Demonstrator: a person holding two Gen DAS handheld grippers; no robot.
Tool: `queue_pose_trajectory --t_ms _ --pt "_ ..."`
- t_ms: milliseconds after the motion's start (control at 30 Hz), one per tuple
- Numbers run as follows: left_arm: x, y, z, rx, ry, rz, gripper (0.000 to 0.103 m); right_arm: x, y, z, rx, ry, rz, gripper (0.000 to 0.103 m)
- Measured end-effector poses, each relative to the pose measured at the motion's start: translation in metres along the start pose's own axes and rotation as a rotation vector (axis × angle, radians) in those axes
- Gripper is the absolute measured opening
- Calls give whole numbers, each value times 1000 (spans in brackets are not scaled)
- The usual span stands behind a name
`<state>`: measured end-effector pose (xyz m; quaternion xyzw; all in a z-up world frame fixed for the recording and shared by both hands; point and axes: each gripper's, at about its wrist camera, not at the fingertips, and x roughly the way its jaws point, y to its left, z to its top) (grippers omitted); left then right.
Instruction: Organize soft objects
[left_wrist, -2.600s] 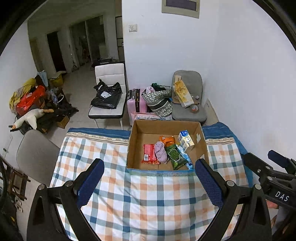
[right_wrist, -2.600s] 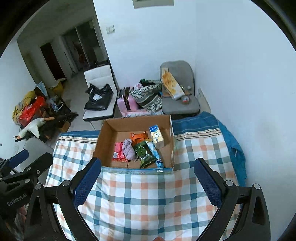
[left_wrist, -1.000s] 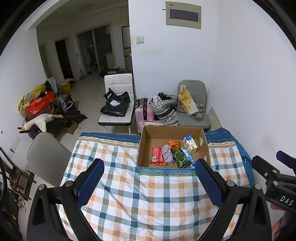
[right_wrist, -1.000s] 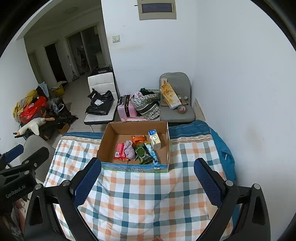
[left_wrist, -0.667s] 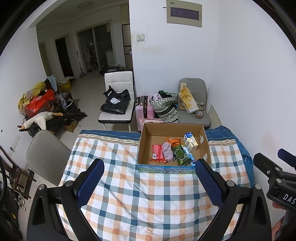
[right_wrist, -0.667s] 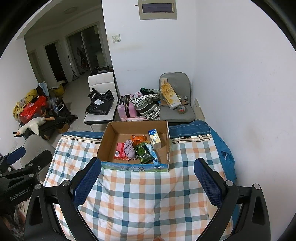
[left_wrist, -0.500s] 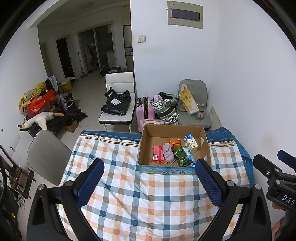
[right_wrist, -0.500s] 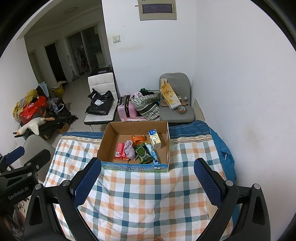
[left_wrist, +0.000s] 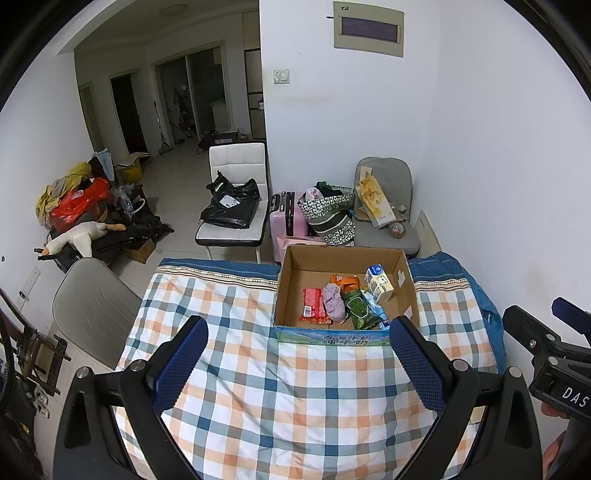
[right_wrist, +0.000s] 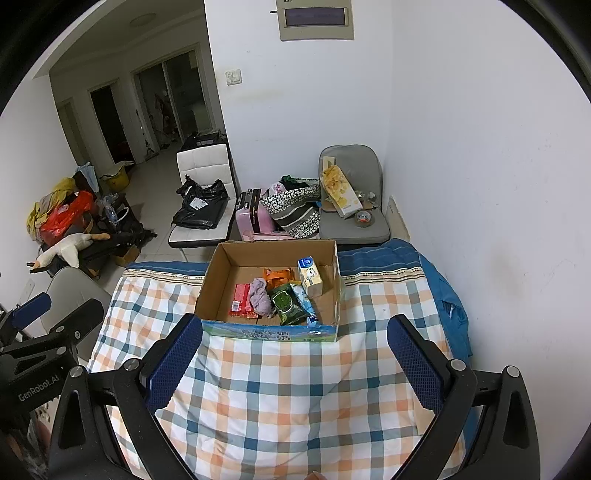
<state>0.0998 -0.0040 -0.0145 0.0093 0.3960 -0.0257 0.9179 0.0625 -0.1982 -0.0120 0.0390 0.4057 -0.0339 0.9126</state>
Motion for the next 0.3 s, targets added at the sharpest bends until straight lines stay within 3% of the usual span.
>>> queue_pose_trajectory --t_ms 300 --pt "0 -3 -1 -3 -2 -8 101 0 0 0 -3 0 1 102"
